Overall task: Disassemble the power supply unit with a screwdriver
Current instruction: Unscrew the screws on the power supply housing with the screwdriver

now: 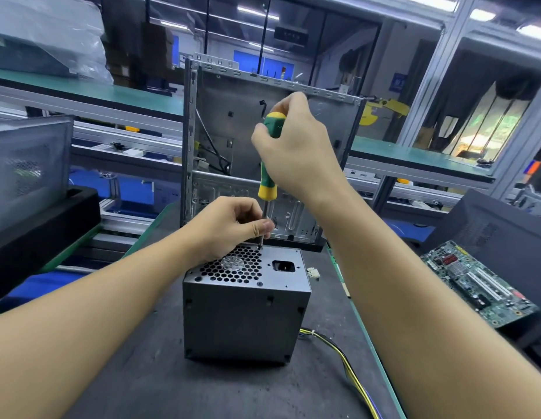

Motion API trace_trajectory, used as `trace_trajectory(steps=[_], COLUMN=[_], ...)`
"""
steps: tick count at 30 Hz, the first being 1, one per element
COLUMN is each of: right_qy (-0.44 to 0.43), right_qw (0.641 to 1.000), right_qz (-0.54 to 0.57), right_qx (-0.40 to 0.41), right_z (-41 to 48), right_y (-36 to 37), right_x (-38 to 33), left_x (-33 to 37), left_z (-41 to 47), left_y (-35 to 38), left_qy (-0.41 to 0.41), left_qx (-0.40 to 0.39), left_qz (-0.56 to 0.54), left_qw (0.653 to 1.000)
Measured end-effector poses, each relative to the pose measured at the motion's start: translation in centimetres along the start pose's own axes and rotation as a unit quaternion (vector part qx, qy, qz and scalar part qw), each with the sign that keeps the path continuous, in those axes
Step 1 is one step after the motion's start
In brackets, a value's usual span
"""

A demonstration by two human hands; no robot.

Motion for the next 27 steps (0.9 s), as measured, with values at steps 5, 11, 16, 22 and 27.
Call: trace_trajectory(steps=[5,11,16,22,27], right_qy=[-0.001,0.003,0.009,-0.014,-0.031], right_qw=[1.000,0.998,0.997,0.992,0.995], right_qz=[-0.027,-0.056,-0.071,-0.120,-0.094], right_qx=[0.008,0.017,0.017,0.041,0.019], right_z=[0.2,0.0,0.2,0.1,0.4], right_y=[-0.1,-0.6,-0.7,-0.3,-0.6], right_x=[-0.1,-0.8,-1.4,-0.8,-0.6], left_x=[0.1,0.3,0.5,0.4,0.1], left_z=[-0.1,-0.2,-0.2,-0.1,-0.1], left_y=[-0.1,0.0,-0.1,-0.2,-0.3], left_qy=[-0.009,-0.007,-0.006,-0.010,0.003], left_qx=[0.002,0.010,0.012,0.015,0.007], left_qz=[0.008,-0.006,0.019,0.027,-0.021], left_qw=[1.000,1.000,1.000,0.999,1.000])
Point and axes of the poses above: each hand's wrist, its own z-axis towards the middle knuckle, its own y-axis out of the palm, x = y × z, the point moved 9 cm from there along z, towards the middle knuckle, and after that the axes turned 14 degrees about -x, right-handed, at the moved point
